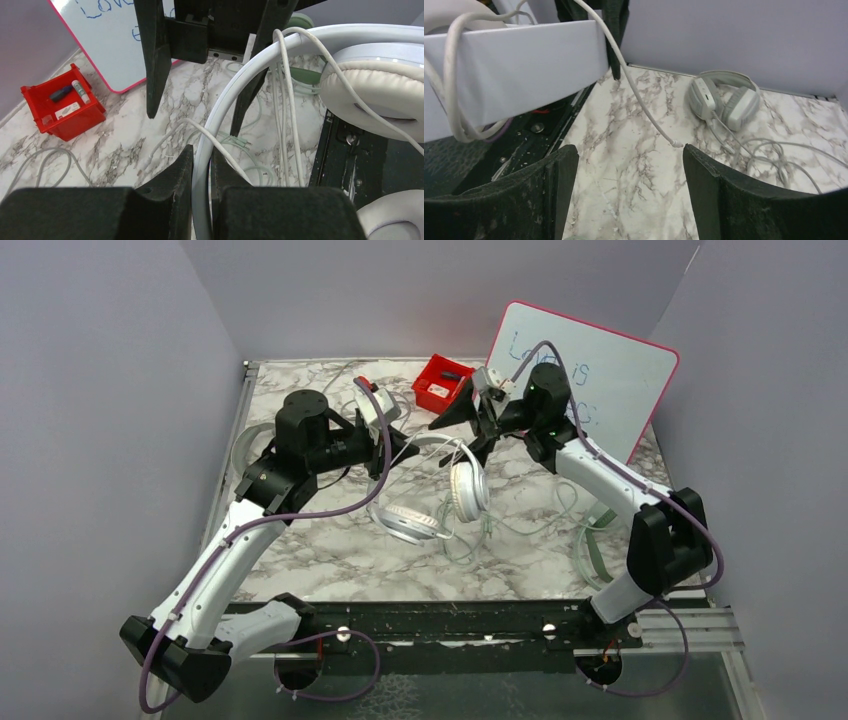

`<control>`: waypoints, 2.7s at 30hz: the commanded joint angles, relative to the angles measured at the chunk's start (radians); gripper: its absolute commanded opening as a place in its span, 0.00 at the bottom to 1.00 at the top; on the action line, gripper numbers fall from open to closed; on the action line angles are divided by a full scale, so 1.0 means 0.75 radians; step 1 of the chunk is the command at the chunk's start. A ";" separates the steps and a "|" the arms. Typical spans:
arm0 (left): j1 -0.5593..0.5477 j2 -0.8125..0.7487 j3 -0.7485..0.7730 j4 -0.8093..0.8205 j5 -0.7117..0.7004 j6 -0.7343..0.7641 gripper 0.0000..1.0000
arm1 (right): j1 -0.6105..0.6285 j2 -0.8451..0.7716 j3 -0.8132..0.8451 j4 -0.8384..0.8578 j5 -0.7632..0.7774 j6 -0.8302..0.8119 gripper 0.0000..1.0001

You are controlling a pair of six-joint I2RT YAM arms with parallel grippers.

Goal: Wrap the headphones
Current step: Wrap the headphones cable around the headphones.

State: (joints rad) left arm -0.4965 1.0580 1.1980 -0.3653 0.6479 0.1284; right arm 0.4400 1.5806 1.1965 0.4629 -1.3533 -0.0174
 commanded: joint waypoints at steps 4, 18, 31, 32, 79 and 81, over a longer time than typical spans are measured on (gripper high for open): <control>0.007 -0.020 0.059 0.023 0.096 -0.028 0.00 | 0.074 0.055 0.043 0.146 -0.029 0.076 0.76; 0.007 -0.030 0.063 0.023 0.099 -0.036 0.00 | 0.124 0.140 0.047 0.382 -0.050 0.271 0.61; 0.007 -0.034 0.061 0.021 0.106 -0.039 0.00 | 0.152 0.185 0.059 0.532 -0.065 0.389 0.37; 0.007 -0.034 0.061 0.021 0.106 -0.038 0.00 | 0.153 0.183 0.058 0.536 -0.064 0.391 0.31; 0.007 0.000 0.071 -0.012 0.077 -0.020 0.00 | -0.067 -0.720 -0.164 -0.501 0.932 0.062 0.00; 0.007 0.000 0.073 -0.012 0.079 -0.022 0.00 | -0.067 -0.731 -0.161 -0.551 0.986 0.058 0.00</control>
State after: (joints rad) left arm -0.4965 1.0691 1.2041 -0.3935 0.6868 0.1246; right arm 0.4107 1.0576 1.0428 0.1265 -0.7368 0.0433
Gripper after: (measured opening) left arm 0.132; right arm 0.014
